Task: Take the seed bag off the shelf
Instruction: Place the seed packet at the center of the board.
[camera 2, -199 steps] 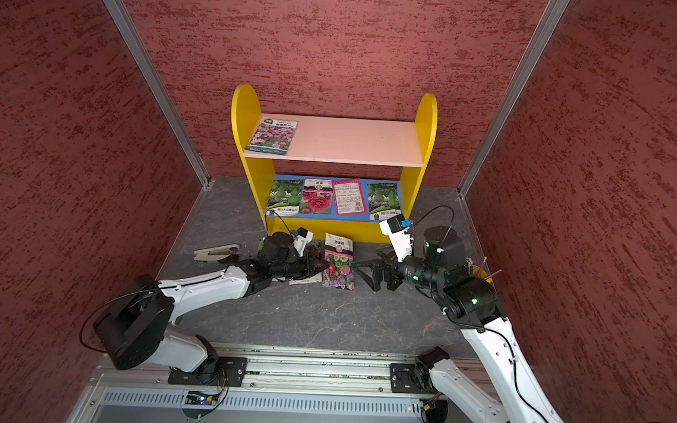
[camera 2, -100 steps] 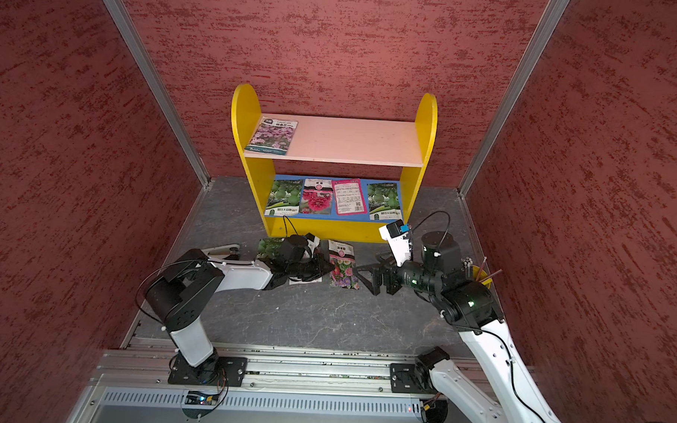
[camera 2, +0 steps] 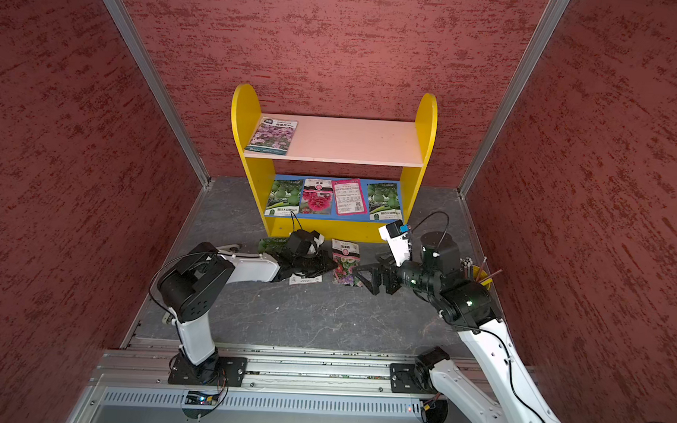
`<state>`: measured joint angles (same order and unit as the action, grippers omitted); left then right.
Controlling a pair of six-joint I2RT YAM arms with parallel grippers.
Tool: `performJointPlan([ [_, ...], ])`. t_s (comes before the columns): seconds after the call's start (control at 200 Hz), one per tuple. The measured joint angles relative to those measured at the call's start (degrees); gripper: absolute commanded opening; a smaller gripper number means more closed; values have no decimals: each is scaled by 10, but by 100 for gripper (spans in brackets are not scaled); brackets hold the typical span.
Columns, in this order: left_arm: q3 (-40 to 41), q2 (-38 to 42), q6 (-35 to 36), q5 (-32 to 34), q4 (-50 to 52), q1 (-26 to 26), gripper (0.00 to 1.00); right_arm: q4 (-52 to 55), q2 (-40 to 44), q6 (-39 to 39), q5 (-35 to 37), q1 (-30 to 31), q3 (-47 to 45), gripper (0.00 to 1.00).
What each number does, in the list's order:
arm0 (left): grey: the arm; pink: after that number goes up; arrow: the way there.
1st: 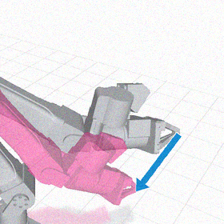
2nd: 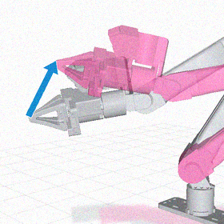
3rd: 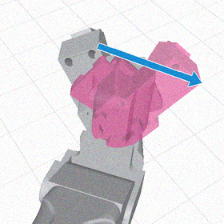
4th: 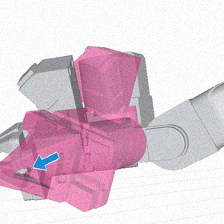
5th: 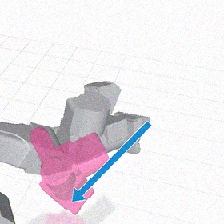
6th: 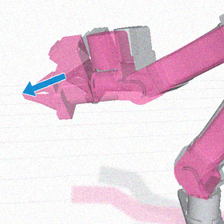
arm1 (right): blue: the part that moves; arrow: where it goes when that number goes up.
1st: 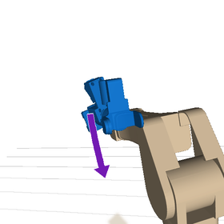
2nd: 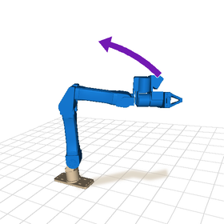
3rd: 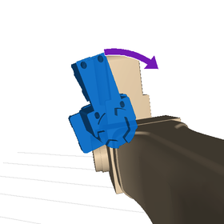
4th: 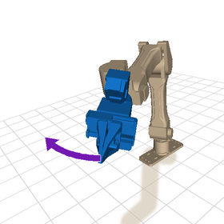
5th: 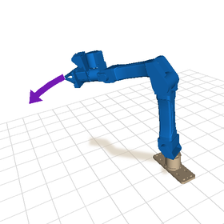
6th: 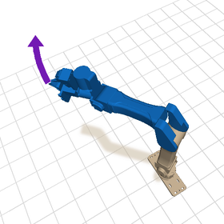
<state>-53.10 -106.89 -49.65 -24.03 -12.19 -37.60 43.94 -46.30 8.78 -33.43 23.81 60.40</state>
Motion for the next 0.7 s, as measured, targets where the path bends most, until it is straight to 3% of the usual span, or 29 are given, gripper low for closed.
performJointPlan([
  [0.481,-19,-9,17,8,63,7,48,-4,-2,0,0,0,-3,98],
  [0.701,-25,-7,17,23,82,9,50,-7,-4,1,1,0,-7,98],
])
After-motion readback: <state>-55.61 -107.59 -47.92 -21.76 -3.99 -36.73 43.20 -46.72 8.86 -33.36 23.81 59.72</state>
